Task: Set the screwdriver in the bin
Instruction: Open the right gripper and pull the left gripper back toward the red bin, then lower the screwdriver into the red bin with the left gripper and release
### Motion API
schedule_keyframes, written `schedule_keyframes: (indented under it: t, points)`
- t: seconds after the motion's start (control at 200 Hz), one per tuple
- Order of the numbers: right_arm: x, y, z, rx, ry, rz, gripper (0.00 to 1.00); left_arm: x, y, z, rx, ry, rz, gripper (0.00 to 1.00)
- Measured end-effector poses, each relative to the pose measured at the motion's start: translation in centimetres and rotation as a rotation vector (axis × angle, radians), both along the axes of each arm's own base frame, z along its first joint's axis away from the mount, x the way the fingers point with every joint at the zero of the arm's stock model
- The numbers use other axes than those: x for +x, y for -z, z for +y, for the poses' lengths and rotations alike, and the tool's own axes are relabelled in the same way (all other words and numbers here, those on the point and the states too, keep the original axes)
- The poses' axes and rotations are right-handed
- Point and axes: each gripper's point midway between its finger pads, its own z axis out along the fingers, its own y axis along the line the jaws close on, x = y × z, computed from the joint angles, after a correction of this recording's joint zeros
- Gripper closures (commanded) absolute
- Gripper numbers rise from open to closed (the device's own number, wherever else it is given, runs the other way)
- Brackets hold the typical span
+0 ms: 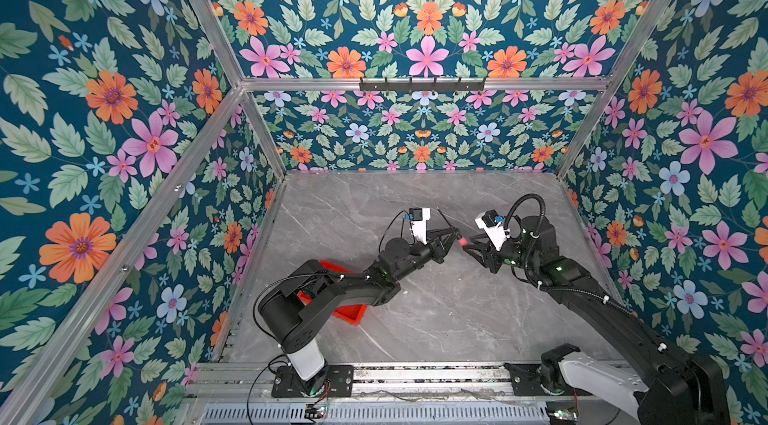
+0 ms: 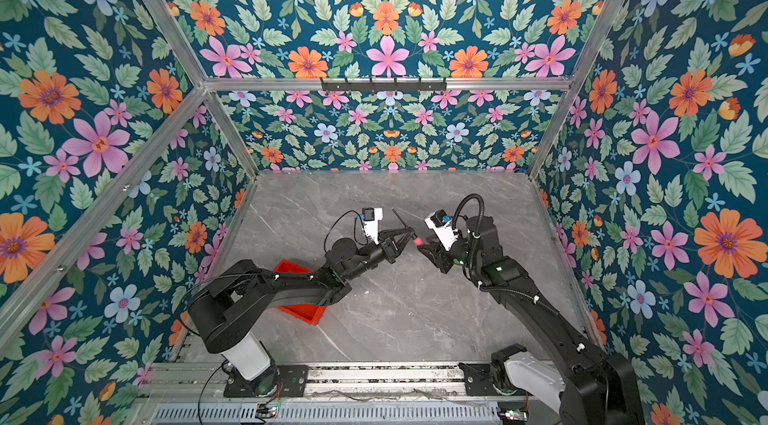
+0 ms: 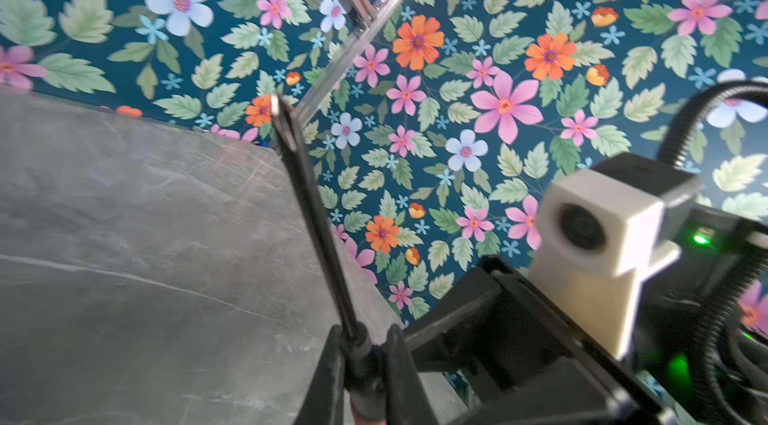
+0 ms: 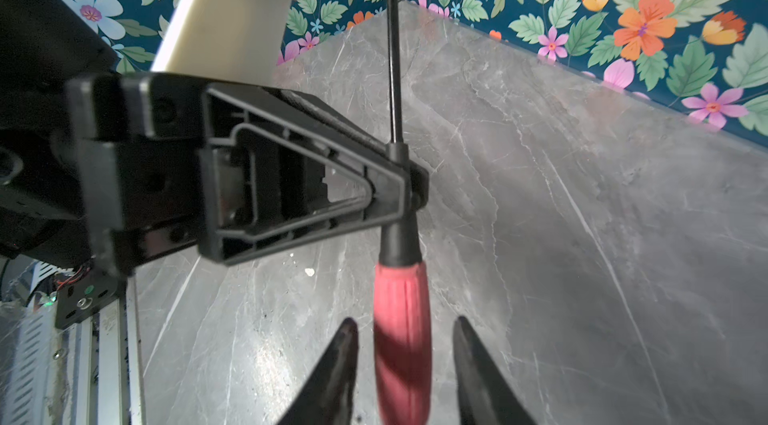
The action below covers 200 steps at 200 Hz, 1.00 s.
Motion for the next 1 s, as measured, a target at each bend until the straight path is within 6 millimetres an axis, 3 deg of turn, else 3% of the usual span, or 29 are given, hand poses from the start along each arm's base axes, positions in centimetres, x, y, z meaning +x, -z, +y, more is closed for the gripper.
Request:
schedule_keyframes:
  t: [0.2,0.22,0.26,0.585,1.0]
  points:
    - [-1.1,-1.1,0.5,-0.003,-0.034,-0.046,0.13,0.8,0.5,3.0,-0.023,-0.099,0.070,1.00]
    - [-1.3,-1.1,0.6,-0.008,-0.041,-0.048,0.05,0.9,0.5,3.4,-0.031,-0.110,0.082,1.00]
    - [-1.7,-1.1,0.9,-0.018,-0.055,-0.049,0.02,1.0,0.5,4.3,-0.035,-0.135,0.098,1.00]
    - [-3.8,-0.6,4.5,-0.112,-0.171,-0.086,0.01,0.7,-1.2,11.3,-0.023,-0.380,0.278,1.00]
    - [-6.4,-0.1,11.3,-0.139,-0.366,-0.110,0.01,-4.2,2.6,22.3,0.100,-0.703,0.576,1.00]
